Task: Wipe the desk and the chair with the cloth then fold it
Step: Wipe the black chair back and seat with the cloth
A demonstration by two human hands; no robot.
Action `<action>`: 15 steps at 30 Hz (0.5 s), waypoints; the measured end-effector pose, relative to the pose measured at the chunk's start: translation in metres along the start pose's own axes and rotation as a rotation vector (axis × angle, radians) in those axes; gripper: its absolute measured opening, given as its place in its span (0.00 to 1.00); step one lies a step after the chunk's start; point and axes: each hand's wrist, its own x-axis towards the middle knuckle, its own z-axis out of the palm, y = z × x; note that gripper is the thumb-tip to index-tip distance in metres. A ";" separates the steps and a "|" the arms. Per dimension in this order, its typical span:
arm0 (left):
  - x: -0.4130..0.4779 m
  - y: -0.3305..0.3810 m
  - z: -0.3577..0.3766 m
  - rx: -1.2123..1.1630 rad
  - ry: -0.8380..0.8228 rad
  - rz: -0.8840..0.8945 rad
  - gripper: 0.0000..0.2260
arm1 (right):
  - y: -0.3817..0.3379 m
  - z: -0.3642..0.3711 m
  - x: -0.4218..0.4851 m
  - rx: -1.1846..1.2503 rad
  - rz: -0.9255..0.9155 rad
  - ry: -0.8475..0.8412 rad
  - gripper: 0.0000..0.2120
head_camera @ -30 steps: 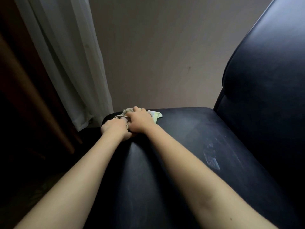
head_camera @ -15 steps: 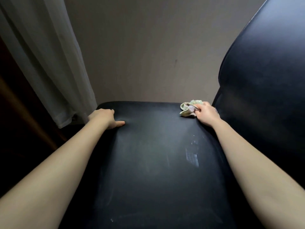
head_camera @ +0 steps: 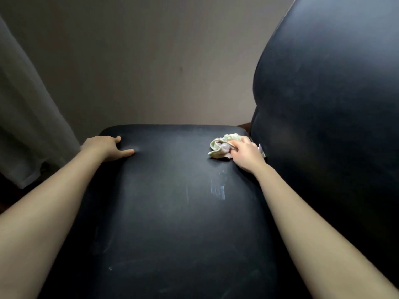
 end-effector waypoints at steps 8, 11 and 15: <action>-0.003 0.006 -0.009 0.001 -0.036 0.040 0.38 | 0.025 -0.017 -0.171 0.019 -0.111 -0.055 0.21; -0.011 0.011 -0.006 -0.009 -0.021 0.019 0.33 | 0.031 -0.018 -0.217 0.032 -0.113 -0.067 0.20; -0.034 0.037 -0.008 0.003 0.090 0.056 0.27 | 0.024 -0.016 -0.193 0.022 -0.089 -0.070 0.22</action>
